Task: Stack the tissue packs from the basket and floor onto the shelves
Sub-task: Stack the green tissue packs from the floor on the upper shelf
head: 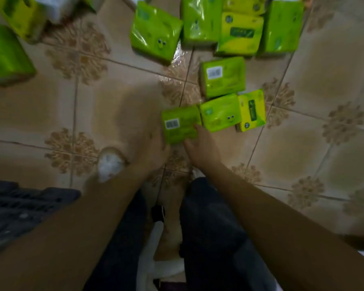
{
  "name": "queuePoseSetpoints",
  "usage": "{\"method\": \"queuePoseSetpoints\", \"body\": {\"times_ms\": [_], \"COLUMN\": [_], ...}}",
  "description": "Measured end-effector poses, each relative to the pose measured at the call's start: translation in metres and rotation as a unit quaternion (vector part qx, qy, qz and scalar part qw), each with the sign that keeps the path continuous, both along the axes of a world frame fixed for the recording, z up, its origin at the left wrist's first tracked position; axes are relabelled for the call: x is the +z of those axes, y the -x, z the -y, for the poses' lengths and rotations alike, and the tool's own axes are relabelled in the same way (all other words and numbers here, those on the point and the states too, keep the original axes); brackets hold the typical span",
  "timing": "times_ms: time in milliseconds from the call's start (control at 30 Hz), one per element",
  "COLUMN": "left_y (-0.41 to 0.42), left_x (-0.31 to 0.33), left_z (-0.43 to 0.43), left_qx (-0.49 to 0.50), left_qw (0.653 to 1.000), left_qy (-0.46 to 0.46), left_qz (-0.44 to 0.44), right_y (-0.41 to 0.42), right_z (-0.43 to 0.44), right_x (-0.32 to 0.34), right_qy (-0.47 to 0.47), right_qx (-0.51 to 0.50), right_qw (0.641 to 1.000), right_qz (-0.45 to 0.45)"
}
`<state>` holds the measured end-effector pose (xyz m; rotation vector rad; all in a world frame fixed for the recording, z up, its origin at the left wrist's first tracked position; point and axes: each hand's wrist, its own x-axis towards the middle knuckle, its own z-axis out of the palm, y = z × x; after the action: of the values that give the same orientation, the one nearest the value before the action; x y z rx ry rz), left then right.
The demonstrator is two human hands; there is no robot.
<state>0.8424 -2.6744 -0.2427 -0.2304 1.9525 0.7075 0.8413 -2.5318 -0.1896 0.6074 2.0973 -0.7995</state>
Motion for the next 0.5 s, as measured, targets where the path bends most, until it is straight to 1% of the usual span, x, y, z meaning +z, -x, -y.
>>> {"method": "queuePoseSetpoints", "body": {"times_ms": [33,67,133,167,233,300,333,367,433,500], "left_y": [-0.002,-0.006,-0.018,-0.015,-0.003,0.013,0.014,0.014,0.017,0.016], "left_x": [-0.019,-0.039,-0.088,-0.092,-0.085,-0.063,-0.055,-0.055,-0.044,-0.033], "left_z": [-0.006,-0.007,-0.006,-0.009,-0.024,-0.036,-0.039,-0.038,-0.037,-0.029], "left_qx": [0.040,0.071,0.136,0.165,0.251,0.313,0.344,0.374,0.404,0.416], "left_qw": [0.998,0.994,0.986,0.981,0.961,0.941,0.929,0.915,0.899,0.895], "left_qy": [-0.052,-0.079,-0.090,-0.090,-0.102,-0.111,-0.106,-0.114,-0.113,-0.116], "left_qz": [-0.009,0.001,0.019,0.040,0.057,0.066,0.085,0.094,0.124,0.115], "right_y": [0.000,0.000,-0.003,-0.003,-0.002,0.001,0.002,0.005,0.007,0.007], "right_z": [0.000,-0.001,-0.003,-0.003,-0.005,-0.007,-0.006,-0.002,0.002,0.008], "right_x": [-0.018,-0.034,-0.055,-0.061,-0.072,-0.079,-0.082,-0.082,-0.080,-0.070], "right_qy": [-0.018,-0.025,-0.036,-0.045,-0.059,-0.062,-0.060,-0.057,-0.045,-0.011], "right_qx": [-0.024,-0.053,-0.089,-0.102,-0.118,-0.149,-0.171,-0.186,-0.219,-0.266], "right_qw": [1.000,0.998,0.995,0.994,0.991,0.986,0.983,0.980,0.974,0.963], "right_qz": [0.004,-0.002,-0.010,-0.003,-0.012,-0.032,-0.034,-0.031,-0.023,-0.032]}}
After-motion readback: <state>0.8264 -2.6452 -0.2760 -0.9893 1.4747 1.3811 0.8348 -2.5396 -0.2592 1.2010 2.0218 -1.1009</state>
